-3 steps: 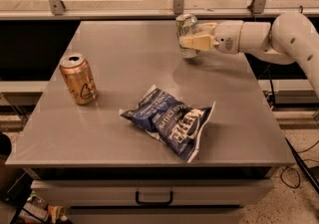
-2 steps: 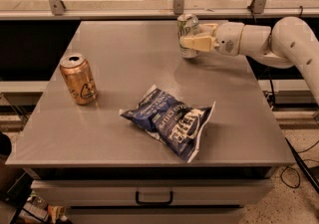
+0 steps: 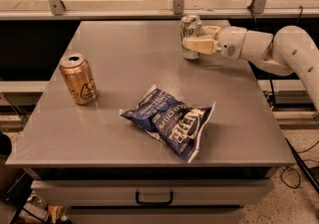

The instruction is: Place 7up can upright

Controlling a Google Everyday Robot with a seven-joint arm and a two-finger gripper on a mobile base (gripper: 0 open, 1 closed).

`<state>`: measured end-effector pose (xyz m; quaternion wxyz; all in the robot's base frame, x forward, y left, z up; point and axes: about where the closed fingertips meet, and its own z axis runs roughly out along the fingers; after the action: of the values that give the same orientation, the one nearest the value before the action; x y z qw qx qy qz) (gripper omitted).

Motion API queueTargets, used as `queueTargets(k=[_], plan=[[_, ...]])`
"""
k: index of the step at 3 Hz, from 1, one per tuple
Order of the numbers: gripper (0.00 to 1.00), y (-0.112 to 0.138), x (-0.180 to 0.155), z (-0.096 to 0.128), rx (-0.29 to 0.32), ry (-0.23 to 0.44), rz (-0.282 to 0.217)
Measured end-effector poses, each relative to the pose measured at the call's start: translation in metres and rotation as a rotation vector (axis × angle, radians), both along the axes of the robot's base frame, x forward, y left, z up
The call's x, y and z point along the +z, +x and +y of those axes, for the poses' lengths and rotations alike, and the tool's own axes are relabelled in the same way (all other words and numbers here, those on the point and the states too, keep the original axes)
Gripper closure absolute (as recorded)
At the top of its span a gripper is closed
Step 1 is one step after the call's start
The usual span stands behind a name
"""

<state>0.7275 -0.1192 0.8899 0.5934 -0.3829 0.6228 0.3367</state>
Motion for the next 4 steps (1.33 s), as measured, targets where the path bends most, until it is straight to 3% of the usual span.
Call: queueTargets(k=[2, 4], plan=[[1.00, -0.0002, -0.0073, -0.0027, -0.038, -0.009, 0.015], [0.59, 0.0001, -0.0074, 0.0041, -0.028, -0.007, 0.016]])
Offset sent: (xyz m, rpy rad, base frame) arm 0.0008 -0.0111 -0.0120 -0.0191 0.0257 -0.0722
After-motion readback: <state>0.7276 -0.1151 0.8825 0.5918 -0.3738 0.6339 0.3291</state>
